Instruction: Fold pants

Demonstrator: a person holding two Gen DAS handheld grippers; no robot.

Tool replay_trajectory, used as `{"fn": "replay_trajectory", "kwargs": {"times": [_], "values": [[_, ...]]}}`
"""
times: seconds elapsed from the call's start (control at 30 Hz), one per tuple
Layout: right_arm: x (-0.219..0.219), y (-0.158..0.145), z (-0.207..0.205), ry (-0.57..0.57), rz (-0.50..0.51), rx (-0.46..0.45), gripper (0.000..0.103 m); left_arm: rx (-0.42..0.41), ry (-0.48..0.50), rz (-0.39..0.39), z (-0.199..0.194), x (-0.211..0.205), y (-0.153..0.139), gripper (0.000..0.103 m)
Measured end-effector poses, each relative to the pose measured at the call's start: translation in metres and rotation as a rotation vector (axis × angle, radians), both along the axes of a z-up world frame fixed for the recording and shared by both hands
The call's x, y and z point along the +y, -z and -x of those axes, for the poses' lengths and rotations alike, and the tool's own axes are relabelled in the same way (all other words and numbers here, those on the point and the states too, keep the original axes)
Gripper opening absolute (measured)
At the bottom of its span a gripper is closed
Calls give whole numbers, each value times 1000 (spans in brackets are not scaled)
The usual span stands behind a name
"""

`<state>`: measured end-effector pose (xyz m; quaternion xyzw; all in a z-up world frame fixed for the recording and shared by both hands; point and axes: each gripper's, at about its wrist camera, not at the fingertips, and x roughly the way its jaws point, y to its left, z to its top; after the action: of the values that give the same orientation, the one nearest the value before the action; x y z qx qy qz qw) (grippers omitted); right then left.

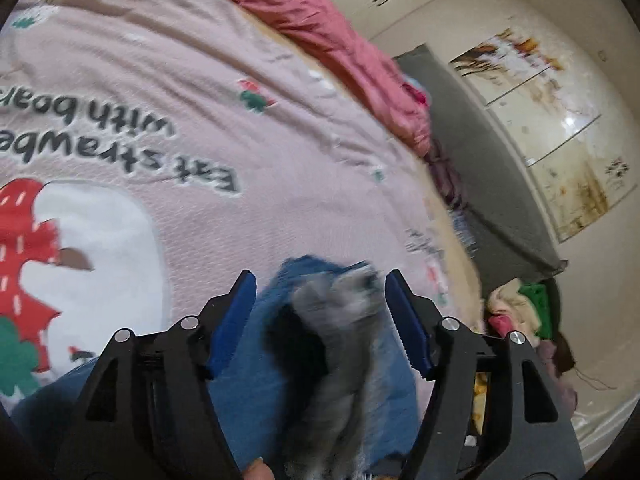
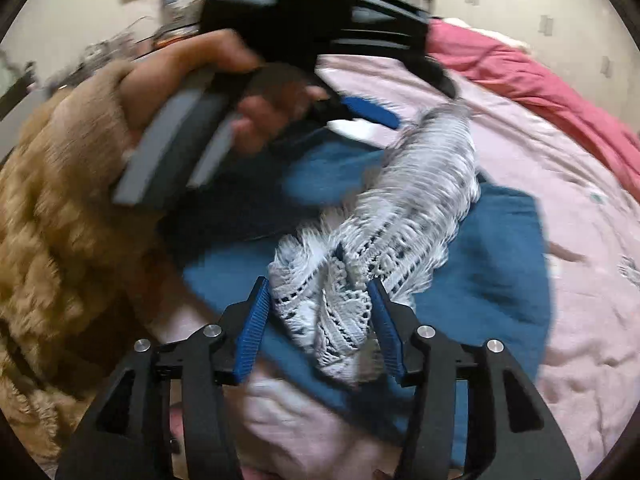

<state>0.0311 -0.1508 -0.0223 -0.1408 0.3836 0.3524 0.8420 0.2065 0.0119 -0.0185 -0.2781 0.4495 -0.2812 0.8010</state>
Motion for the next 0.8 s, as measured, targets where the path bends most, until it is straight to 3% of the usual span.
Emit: {"fn": "replay_trajectory", "kwargs": {"times": [0.13,0.3,0.4,0.47,0.57,0.73,0.8], "values": [[5,0,5,-29,-3,10,61,30,28,-14,0,-5,9,58],[-30,-24,5,52,-115,40,71,25,57,-75,-1,-19,9,58],[-53,-31,7,135,-116,22,72,47,57,-136,-3,-24,12,49],[-61,-30,10,160,-103,9,72,56,53,-179,-4,-26,14,35],[-53,-24,18,143,-91,-6,72,60,59,-184,-5,-27,14,21],[-22,-21,29,63,-83,-30,68,44,70,-176,-4,-26,2,17],[-6,-17,33,30,-43,-70,61,44,68,-197,-7,-27,1,17]]}}
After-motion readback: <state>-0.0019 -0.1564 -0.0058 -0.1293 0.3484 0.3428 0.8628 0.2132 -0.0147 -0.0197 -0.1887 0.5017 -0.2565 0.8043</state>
